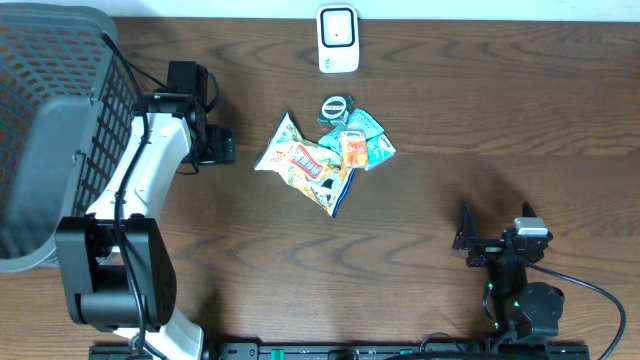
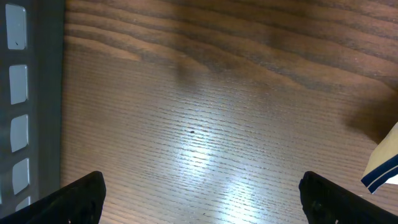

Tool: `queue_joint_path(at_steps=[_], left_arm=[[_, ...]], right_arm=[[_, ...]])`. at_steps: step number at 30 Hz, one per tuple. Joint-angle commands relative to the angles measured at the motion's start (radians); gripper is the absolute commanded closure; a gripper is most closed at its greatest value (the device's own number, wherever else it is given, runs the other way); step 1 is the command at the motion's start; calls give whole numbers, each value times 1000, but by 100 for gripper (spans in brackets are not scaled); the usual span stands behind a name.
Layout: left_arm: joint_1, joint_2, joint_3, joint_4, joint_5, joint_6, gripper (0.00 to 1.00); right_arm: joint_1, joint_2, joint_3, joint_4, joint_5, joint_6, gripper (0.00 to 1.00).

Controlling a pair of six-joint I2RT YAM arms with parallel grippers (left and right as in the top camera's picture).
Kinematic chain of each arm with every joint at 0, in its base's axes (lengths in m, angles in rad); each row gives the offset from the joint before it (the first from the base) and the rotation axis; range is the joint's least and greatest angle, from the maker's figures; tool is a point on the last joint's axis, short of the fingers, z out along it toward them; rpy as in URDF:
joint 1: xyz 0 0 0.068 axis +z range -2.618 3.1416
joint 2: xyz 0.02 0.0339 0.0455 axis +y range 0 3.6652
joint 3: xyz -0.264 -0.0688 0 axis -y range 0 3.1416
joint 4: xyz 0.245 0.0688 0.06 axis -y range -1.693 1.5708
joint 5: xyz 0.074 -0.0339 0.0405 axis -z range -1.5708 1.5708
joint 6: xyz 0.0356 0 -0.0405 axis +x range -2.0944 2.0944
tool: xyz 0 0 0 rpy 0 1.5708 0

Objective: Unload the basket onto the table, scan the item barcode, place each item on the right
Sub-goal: 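Withdraw the left gripper and park it beside the basket, then reach the right gripper toward the pile of items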

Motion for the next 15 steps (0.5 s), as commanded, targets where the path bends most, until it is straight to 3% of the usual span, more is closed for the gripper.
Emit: queue_joint_path(at_steps=[1,9,12,15], left_arm=[[1,1,-3,-6,-13,6,2],[1,1,-3,-6,-13,6,2],[1,1,-3,-6,-13,6,2],[1,1,-3,-6,-13,6,2]], right_arm=[[-3,-1,-2,-4,1,3,1],[-3,-1,-2,-3,-5,11,1],[-3,-1,-2,8,-55,124,1],[-3,-1,-2,9,-148,336,1]])
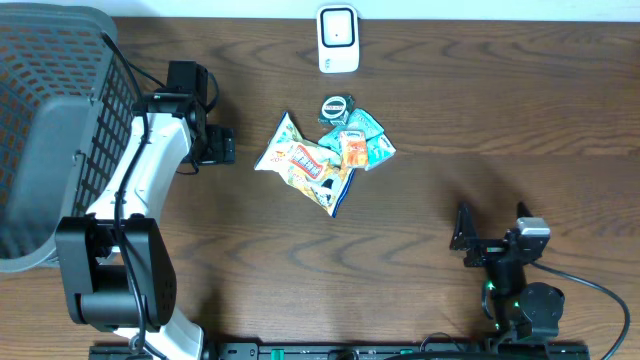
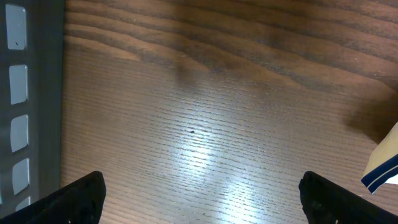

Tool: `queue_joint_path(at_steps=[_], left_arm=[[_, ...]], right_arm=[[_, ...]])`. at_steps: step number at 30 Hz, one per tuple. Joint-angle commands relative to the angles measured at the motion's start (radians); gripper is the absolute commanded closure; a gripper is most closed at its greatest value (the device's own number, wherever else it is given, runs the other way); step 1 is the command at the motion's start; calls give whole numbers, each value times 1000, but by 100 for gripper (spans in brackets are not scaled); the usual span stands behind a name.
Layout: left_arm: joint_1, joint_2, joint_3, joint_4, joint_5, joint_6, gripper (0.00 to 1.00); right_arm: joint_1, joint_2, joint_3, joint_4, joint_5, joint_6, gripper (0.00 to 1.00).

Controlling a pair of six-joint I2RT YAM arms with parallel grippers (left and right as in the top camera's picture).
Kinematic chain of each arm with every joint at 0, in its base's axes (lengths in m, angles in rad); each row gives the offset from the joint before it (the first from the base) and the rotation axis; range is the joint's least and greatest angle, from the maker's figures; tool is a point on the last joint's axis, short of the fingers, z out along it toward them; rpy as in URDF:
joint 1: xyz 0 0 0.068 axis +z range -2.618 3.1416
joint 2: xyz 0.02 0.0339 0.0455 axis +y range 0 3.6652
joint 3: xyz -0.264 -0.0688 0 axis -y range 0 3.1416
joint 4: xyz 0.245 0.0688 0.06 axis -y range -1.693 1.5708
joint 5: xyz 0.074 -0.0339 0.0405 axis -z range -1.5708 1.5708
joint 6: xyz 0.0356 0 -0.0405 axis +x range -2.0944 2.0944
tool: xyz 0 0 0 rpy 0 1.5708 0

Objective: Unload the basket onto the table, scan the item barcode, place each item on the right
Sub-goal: 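Reach the right gripper toward the pile of items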

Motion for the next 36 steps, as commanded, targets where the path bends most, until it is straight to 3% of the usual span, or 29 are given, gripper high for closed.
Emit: queue_joint_path(at_steps=[1,4,8,13,16,21,23,25,28,36], left_arm=[[1,1,-3,-6,-13,6,2],[1,1,-3,-6,-13,6,2],[1,1,-3,-6,-13,6,2],[1,1,-3,-6,-13,6,2],[1,1,-3,-6,-13,6,2],[1,1,-3,-6,-13,6,2],[1,1,-3,-6,-13,6,2],[1,1,-3,-6,-13,6,2],[1,1,-3,-6,-13,6,2],[1,1,-3,-6,-13,6,2]], right_arm=[[-3,-1,-2,4,-101,290,1],[-3,-1,-2,5,-103,306,1],[-3,-1,-2,17,-266,589,1],[-2,-1,-2,27,-330,818,1],[-2,-1,-2,60,-426,872,1],[-2,-1,-2,256,-528,829,1],[-2,-1,0,423,-498,822,1],[-2,-1,12,454,-464,822,1],[-2,1,57,441,-433,721,1],[-2,97,337,138,-260,413,1]])
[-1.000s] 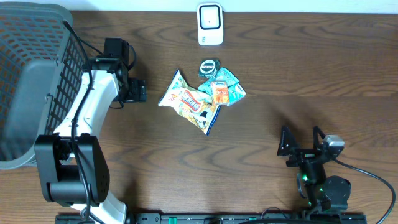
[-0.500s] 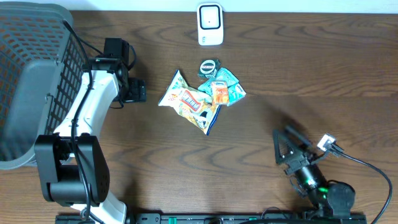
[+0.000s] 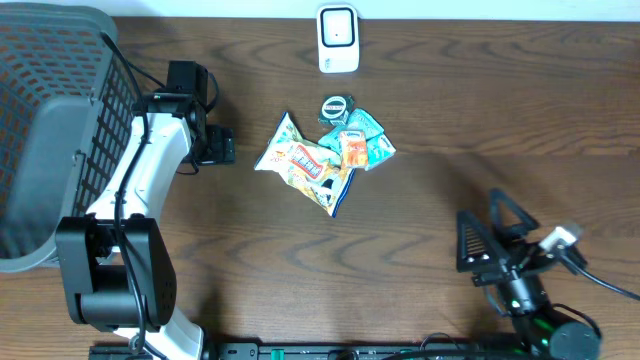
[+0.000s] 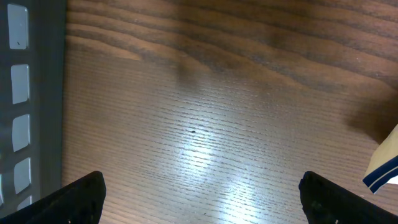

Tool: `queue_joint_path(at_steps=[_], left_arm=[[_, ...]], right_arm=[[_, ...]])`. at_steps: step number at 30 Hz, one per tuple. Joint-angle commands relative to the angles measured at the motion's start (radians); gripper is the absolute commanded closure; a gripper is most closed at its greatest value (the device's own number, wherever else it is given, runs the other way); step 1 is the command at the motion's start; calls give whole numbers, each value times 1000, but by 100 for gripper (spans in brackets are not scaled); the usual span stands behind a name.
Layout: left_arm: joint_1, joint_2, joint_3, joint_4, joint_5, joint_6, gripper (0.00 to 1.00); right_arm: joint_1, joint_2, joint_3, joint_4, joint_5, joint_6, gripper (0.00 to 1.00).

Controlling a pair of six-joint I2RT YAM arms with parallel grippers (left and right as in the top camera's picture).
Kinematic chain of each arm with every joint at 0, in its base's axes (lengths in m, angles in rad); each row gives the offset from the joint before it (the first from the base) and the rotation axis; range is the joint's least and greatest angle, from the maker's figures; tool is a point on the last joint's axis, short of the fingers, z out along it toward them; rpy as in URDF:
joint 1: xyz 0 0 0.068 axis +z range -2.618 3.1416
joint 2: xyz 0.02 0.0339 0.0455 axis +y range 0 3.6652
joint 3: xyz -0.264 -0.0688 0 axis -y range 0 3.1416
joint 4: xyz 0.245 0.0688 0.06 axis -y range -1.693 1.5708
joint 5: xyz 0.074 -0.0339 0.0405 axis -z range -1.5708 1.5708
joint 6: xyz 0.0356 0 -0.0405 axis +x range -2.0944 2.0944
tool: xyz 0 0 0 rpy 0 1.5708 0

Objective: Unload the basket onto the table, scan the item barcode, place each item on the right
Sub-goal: 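Reach the right gripper toward the pile of items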

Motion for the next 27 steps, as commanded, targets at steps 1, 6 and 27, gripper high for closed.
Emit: queue_joint_path(at_steps=[1,6,27], left_arm=[[1,1,-3,-5,-9,6,3],[1,1,-3,-5,-10,6,2],[1,1,-3,-5,-10,6,2]], right_arm=[[-2,100,159,-105,85,-221,1],[-1,360,379,-278,2,-368,1],[531,1298,1107,-875,405,-595,1]])
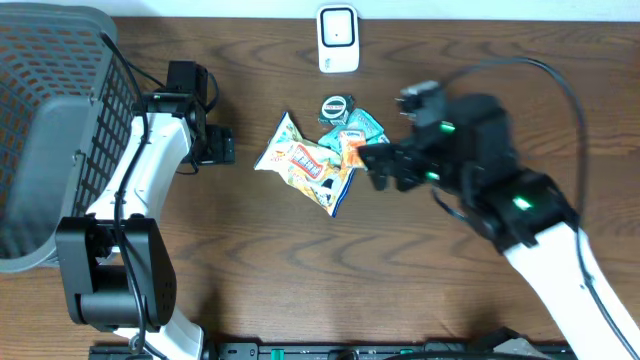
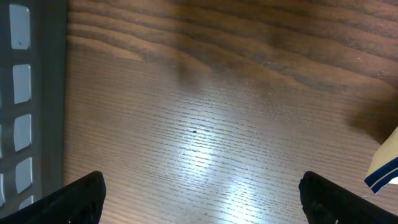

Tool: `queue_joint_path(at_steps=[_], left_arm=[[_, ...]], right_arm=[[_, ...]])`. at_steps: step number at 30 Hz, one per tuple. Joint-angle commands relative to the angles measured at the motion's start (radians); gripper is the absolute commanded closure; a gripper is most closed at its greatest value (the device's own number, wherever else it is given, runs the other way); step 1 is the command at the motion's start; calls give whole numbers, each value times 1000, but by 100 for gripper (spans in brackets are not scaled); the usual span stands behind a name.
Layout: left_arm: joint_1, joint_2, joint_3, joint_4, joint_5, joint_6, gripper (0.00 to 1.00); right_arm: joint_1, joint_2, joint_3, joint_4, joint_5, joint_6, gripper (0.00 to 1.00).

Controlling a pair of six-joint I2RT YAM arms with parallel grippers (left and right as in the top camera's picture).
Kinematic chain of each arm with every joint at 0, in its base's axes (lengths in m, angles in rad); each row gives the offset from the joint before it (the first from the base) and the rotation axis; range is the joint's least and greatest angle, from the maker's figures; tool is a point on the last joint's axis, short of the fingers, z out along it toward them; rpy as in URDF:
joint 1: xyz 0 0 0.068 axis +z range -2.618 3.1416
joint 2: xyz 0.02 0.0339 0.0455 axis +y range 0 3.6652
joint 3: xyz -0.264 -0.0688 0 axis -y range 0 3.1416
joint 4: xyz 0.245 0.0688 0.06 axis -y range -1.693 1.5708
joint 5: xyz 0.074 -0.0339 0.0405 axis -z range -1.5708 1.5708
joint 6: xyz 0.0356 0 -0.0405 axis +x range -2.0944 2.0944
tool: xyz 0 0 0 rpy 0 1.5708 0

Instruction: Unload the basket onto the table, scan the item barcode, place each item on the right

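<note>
A pile of snack packets lies mid-table: a large chip bag (image 1: 303, 165), an orange packet (image 1: 352, 148), teal packets (image 1: 366, 126) and a round dark tin (image 1: 336, 108). The white barcode scanner (image 1: 338, 38) stands at the far edge. My right gripper (image 1: 383, 167) hangs at the pile's right side, next to the orange and teal packets; it looks open and holds nothing. My left gripper (image 1: 216, 146) waits left of the pile, open over bare wood (image 2: 200, 183). A white-and-blue bag edge (image 2: 384, 167) shows at the right of the left wrist view.
A grey mesh basket (image 1: 48, 110) fills the far left corner, and its wall (image 2: 25, 99) runs down the left of the left wrist view. The right arm's black cable (image 1: 560, 80) loops over the table's right side.
My right arm has gone from the near right edge of the table up to the right side of the snack pile. The left arm and the packets have not moved.
At first my right arm sat folded low at the near right edge, and it barely shifted by the second moment. It then stood raised with fingers spread, and now it reaches the pile. My left gripper stayed open beside the basket throughout.
</note>
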Motion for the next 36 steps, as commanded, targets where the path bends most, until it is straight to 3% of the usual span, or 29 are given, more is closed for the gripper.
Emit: queue_joint_path(at_steps=[1,8,16,29,31,36], left_arm=[[1,1,-3,-4,-6,6,2],[1,1,-3,-4,-6,5,2],[1,1,-3,-4,-6,6,2],[1,1,-3,-4,-6,6,2],[1,1,-3,-4,-6,6,2],[1,1,-3,-4,-6,6,2]], right_arm=[[44,93,77,-26,130,7,1],[52,236,78,-21,125,8,1],[53,335,78,26,-35,89,1],[51,389,77,86,-4,114,1],[51,408,77,83,-5,114,5],[53,417,77,73,-16,114,1]])
